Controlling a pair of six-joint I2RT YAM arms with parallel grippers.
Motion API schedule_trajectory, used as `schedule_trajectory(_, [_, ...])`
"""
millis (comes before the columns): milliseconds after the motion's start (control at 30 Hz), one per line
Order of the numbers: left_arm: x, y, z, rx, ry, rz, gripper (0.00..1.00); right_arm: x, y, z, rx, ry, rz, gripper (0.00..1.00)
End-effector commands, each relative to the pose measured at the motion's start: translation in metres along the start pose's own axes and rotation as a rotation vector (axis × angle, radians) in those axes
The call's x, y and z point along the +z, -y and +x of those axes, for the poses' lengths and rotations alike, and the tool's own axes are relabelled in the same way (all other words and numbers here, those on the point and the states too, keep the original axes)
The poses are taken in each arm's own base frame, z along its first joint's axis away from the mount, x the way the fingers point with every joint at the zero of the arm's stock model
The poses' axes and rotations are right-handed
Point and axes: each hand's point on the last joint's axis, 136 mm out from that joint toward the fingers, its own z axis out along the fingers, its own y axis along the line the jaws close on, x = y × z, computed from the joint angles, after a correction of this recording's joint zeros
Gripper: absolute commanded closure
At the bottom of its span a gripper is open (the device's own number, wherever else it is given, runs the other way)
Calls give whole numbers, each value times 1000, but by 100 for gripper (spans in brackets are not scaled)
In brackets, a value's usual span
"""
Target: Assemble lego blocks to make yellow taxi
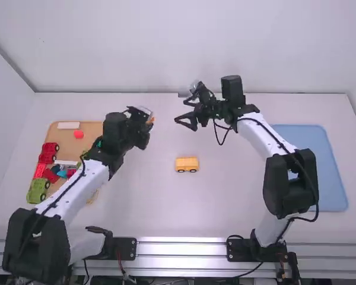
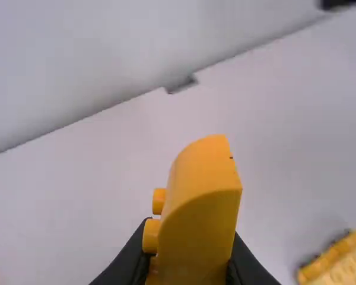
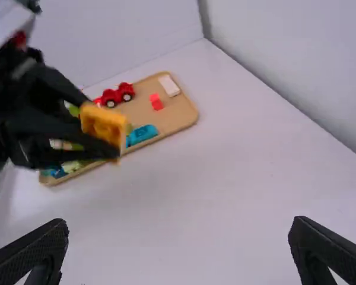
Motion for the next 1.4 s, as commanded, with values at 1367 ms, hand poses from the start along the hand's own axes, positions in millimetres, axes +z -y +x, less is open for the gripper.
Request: schedule_trajectory(1367, [19,88,-27,36,155,197,98,-7,-44,20,189,284,4,13])
